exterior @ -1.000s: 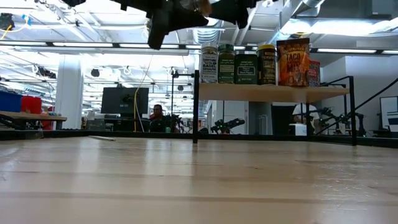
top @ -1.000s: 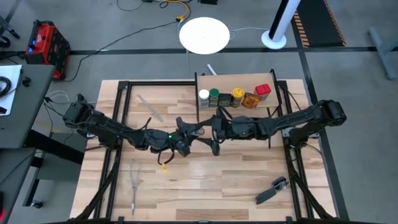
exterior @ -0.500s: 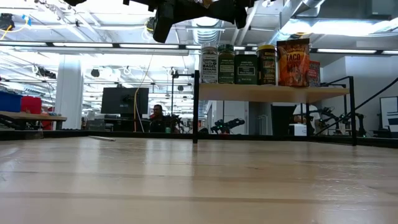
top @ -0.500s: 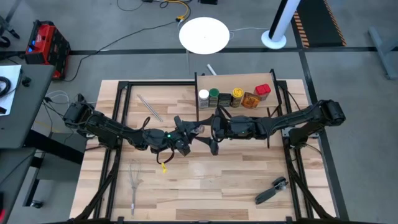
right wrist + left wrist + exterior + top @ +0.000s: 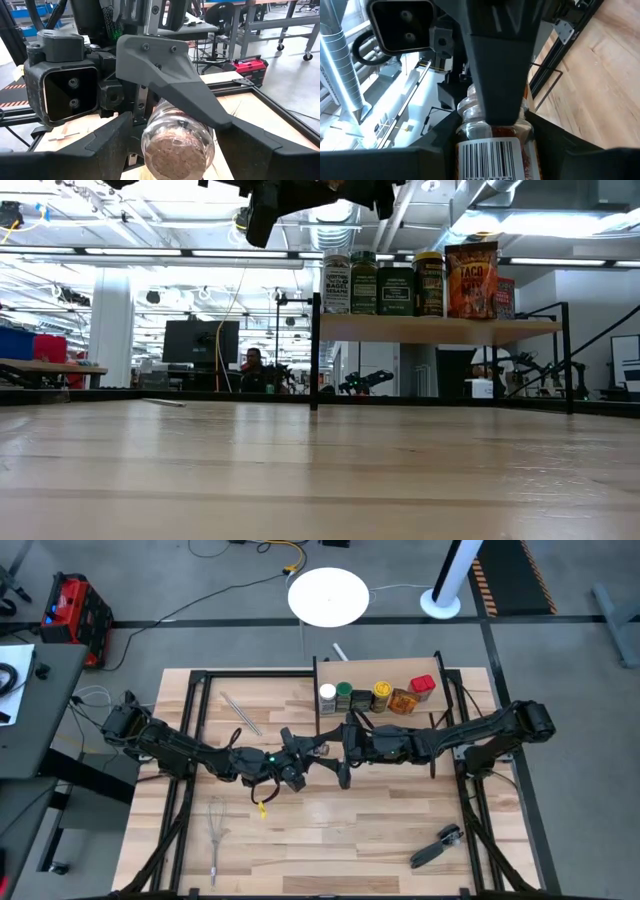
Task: Shelf spices
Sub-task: Put the transparent seasoning bottle on the shelf
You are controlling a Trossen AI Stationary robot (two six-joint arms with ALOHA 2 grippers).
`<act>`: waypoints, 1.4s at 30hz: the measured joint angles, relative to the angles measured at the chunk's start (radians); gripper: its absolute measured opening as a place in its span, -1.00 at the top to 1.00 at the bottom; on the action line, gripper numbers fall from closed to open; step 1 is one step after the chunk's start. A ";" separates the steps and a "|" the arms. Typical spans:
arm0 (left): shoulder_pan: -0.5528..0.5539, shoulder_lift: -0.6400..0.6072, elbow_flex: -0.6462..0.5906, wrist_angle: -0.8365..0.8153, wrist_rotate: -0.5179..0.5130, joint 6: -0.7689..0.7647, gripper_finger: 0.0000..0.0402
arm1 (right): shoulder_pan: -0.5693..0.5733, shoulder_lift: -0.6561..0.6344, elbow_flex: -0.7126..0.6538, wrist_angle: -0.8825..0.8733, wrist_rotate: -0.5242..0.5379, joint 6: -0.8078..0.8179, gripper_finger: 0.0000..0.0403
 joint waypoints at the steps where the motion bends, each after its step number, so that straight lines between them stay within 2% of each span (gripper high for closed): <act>1: 0.000 0.000 0.000 0.005 0.000 0.001 0.22 | 0.000 0.000 0.000 0.000 0.000 0.000 -0.39; 17: 0.000 0.000 -0.001 0.015 -0.001 0.022 0.22 | 0.000 0.000 0.000 0.001 0.000 0.003 -0.37; 21: 0.000 0.000 -0.001 0.014 -0.001 0.015 0.22 | 0.000 0.000 0.000 0.002 0.010 0.003 -0.25; 27: 0.001 0.000 -0.001 0.014 -0.014 -0.003 0.22 | -0.006 0.000 0.000 0.002 0.027 0.002 0.08; 38: 0.001 0.000 -0.001 0.014 -0.011 -0.067 0.22 | -0.008 -0.001 0.000 0.003 0.034 0.034 0.08; 39: 0.001 0.000 -0.001 0.014 -0.012 -0.077 0.18 | -0.009 -0.001 0.000 0.003 0.034 0.042 0.09; 42: 0.001 0.000 -0.001 0.016 -0.025 -0.102 -0.15 | -0.013 -0.001 0.000 -0.001 0.033 0.053 0.10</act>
